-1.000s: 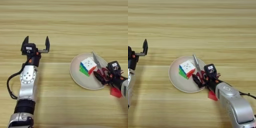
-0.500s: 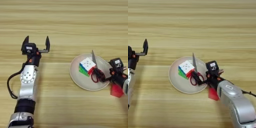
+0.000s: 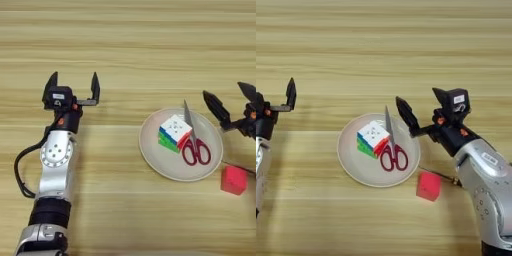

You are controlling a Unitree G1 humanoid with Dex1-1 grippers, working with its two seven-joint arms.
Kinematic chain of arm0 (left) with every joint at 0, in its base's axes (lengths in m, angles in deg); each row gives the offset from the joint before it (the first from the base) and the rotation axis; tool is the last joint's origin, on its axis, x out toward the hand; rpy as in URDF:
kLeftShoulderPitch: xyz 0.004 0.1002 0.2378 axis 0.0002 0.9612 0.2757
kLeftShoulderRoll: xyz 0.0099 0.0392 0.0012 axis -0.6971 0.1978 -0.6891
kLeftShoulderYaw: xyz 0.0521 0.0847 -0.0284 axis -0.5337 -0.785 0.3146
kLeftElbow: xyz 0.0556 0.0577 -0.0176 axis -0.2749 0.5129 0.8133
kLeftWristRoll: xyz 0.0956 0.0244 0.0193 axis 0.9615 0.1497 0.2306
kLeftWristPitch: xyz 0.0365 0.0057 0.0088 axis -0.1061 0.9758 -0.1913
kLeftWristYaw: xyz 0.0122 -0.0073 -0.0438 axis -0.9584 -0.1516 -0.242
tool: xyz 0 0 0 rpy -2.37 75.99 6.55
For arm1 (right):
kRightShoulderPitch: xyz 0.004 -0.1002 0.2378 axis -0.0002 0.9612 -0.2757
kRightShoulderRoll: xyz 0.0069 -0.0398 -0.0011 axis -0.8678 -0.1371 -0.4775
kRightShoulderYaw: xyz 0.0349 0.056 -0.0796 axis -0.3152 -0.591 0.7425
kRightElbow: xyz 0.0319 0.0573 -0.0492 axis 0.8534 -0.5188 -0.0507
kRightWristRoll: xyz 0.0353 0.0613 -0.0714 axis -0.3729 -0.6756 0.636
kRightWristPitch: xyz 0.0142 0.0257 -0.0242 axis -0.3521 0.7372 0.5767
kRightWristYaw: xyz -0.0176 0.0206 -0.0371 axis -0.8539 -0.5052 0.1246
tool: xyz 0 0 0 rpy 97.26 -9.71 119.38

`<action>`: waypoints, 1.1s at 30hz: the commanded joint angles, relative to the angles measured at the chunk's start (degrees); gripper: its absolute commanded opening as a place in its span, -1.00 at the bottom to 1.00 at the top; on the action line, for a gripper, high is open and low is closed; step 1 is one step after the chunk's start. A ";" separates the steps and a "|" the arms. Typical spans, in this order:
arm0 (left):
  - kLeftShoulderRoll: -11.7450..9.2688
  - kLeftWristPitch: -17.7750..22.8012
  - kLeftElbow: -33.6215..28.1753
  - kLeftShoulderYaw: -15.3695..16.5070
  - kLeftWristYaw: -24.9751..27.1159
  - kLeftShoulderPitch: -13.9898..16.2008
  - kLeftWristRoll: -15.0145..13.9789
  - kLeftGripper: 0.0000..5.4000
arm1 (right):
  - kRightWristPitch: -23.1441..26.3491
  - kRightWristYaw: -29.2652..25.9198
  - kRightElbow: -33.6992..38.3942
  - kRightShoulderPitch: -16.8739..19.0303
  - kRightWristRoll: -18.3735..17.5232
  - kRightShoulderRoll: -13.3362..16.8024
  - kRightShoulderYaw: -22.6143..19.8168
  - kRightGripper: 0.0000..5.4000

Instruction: Move the objects on the table

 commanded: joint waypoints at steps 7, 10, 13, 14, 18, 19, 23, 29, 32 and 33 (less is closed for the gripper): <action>-0.42 -0.40 0.35 -0.06 0.39 -0.82 0.00 1.00 | -8.49 -6.40 -0.92 -0.89 -1.70 4.21 -3.94 0.98; -0.39 -0.40 0.32 -0.09 0.37 -0.84 0.02 1.00 | -9.48 -9.35 -3.29 -1.56 -3.96 6.66 -7.22 0.98; -0.42 -0.48 0.50 -0.09 0.43 -0.97 0.01 1.00 | -10.47 -12.40 -6.85 -2.05 -5.18 8.76 -8.91 0.98; -0.43 -0.50 0.52 -0.10 0.44 -0.99 0.01 1.00 | -11.09 -13.40 -8.06 -2.14 -5.33 9.28 -9.10 0.98; -0.43 -0.50 0.57 -0.08 0.42 -1.02 0.01 1.00 | -15.36 -20.21 -12.68 -0.94 -3.71 12.66 -8.20 0.98; -0.44 -0.49 0.53 -0.07 0.42 -0.99 -0.01 1.00 | -16.61 -22.57 -13.23 -0.18 -3.30 13.85 -7.83 0.98; -0.58 -0.47 0.63 -0.01 0.55 -1.02 -0.08 1.00 | -18.69 -31.86 -13.95 3.18 -4.02 18.69 -7.22 0.98; -0.65 -0.64 1.09 0.08 0.53 -1.21 -0.03 1.00 | -19.53 -43.33 -14.26 8.20 -6.67 23.05 -6.77 0.98; -0.71 -0.71 1.34 0.15 0.54 -1.34 -0.06 1.00 | -20.19 -47.36 -14.39 10.39 -7.21 24.13 -6.49 0.98; -0.72 -0.74 1.40 0.16 0.55 -1.37 -0.07 1.00 | -20.47 -48.12 -14.82 10.78 -7.03 24.35 -6.41 0.98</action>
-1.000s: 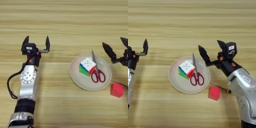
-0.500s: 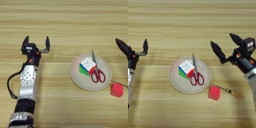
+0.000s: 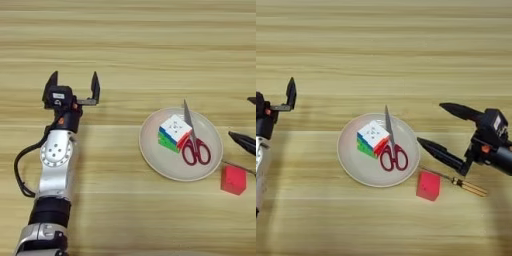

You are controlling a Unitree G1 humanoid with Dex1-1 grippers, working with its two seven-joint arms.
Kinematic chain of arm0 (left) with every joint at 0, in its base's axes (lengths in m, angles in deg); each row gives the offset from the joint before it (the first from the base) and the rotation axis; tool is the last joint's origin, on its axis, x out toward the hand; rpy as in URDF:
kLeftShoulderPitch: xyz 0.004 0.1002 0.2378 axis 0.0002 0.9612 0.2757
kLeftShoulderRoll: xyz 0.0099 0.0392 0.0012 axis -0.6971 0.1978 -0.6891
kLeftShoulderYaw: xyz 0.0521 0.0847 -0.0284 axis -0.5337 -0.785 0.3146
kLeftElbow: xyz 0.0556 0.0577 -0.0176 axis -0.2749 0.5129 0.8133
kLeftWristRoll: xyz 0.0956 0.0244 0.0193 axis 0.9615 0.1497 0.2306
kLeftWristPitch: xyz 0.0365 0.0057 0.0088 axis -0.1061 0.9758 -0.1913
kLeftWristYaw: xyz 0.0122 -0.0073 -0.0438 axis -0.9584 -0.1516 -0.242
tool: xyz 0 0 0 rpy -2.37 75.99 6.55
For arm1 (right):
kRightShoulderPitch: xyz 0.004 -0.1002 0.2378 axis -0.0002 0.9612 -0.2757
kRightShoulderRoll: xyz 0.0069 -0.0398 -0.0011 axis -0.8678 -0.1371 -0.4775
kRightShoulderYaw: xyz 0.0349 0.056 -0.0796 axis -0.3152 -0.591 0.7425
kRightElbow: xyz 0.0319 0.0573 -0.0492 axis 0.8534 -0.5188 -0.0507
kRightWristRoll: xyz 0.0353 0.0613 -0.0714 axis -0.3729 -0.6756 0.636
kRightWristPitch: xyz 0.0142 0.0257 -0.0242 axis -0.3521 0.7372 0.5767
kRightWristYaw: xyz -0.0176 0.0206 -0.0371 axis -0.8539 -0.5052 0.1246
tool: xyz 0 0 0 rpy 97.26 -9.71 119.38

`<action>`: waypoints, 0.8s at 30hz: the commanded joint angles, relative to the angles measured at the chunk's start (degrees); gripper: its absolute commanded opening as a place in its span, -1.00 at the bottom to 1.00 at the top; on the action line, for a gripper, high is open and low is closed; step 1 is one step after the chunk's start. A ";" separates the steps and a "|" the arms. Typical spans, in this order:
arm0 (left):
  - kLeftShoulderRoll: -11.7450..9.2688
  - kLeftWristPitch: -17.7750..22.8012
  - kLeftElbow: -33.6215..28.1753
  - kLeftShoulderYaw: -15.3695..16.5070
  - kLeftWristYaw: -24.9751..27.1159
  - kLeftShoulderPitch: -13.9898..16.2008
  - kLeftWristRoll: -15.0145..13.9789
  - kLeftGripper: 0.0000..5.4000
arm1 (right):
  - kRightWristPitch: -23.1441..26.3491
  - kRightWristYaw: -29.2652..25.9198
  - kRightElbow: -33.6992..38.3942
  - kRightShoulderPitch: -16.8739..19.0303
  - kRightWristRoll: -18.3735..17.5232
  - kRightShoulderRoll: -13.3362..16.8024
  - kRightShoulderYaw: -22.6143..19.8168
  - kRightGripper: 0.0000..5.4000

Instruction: Move the objects on the table

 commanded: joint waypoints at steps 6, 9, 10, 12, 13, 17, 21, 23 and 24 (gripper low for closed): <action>-0.73 -0.64 1.03 0.28 0.65 -1.16 -0.26 1.00 | -3.34 -5.83 -3.10 3.60 2.79 2.77 1.79 0.98; -0.76 -0.69 1.14 0.32 0.70 -1.20 -0.32 1.00 | -4.56 -6.40 -3.73 4.39 4.58 3.21 3.02 0.98; -0.74 -0.69 1.15 0.31 0.70 -1.21 -0.30 1.00 | -5.46 -6.70 -4.32 4.85 5.68 3.51 3.68 0.98; -0.73 -0.66 1.15 0.26 0.69 -1.24 -0.23 1.00 | -7.26 -7.29 -5.10 5.79 7.84 4.14 5.02 0.98; -0.73 -0.66 1.16 0.24 0.69 -1.24 -0.21 1.00 | -8.12 -7.47 -5.62 6.14 8.72 4.28 5.57 0.98; -0.66 -0.67 1.15 0.20 0.67 -1.18 -0.19 1.00 | -9.70 -7.58 -7.23 6.19 9.91 4.30 6.45 0.98; -0.60 -0.62 1.14 0.17 0.66 -1.19 -0.21 1.00 | -10.42 -7.47 -8.61 5.93 11.06 4.69 7.25 0.98; -0.57 -0.63 1.20 0.15 0.65 -1.24 -0.19 1.00 | -11.14 -7.28 -9.43 5.73 11.73 4.74 7.70 0.98; -0.56 -0.63 1.22 0.14 0.65 -1.26 -0.20 1.00 | -11.45 -7.16 -9.81 5.60 12.04 4.76 7.90 0.98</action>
